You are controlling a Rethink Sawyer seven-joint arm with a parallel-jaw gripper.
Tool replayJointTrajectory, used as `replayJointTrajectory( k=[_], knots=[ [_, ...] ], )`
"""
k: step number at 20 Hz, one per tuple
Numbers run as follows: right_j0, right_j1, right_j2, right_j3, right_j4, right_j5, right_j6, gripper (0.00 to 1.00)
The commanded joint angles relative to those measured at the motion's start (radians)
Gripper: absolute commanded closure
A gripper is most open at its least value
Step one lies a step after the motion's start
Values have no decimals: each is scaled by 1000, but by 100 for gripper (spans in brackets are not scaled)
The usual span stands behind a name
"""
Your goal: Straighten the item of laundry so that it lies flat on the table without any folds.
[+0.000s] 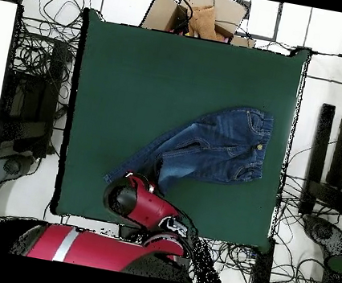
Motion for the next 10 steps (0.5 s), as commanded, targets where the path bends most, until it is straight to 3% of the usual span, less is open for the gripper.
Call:
replayJointTrajectory(
  k=[1,10],
  knots=[
    [23,49,78,-151,84,-77,248,100],
    [14,39,81,-150,80,-57,243,100]
  ],
)
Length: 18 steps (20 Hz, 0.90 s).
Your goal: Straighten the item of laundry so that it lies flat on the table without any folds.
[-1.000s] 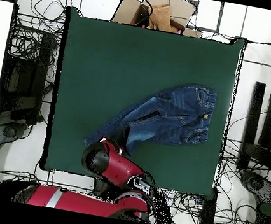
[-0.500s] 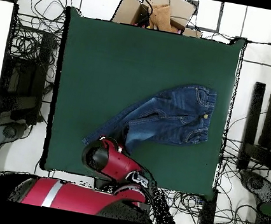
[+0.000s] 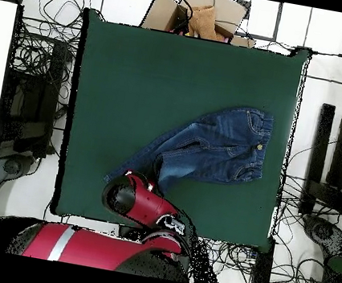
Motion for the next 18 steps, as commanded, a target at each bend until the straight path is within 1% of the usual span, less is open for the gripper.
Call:
replayJointTrajectory(
  k=[1,7,11,15,18],
  knots=[
    [1,30,82,-138,76,-54,243,100],
    [-37,15,96,-131,61,-59,245,100],
    [-54,5,94,-138,70,-26,236,100],
    [-58,0,84,-153,98,9,238,100],
    [-45,5,63,-179,135,54,237,100]
  ],
)
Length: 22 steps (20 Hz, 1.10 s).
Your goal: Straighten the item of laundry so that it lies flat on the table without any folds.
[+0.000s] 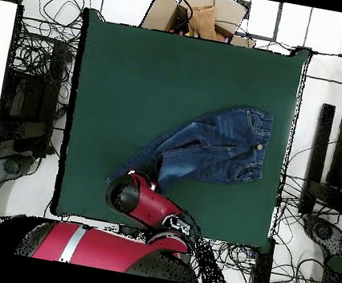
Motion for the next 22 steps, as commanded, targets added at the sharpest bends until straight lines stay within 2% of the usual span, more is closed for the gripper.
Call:
replayJointTrajectory(
  k=[1,15,22],
  knots=[
    [-15,8,49,-186,135,56,237,100],
    [47,52,-19,-277,282,120,263,100],
    [56,62,-30,-293,322,131,268,100]
  ],
)
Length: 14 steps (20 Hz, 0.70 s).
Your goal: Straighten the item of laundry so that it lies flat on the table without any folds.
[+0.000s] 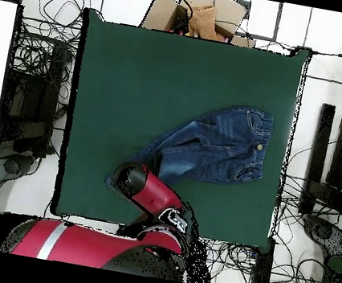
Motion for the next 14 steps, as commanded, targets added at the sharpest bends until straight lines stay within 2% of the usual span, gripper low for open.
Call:
replayJointTrajectory(
  k=[1,14],
  knots=[
    [-2,35,25,-213,123,-77,270,100],
    [35,2,-19,-206,152,20,262,100]
  ],
)
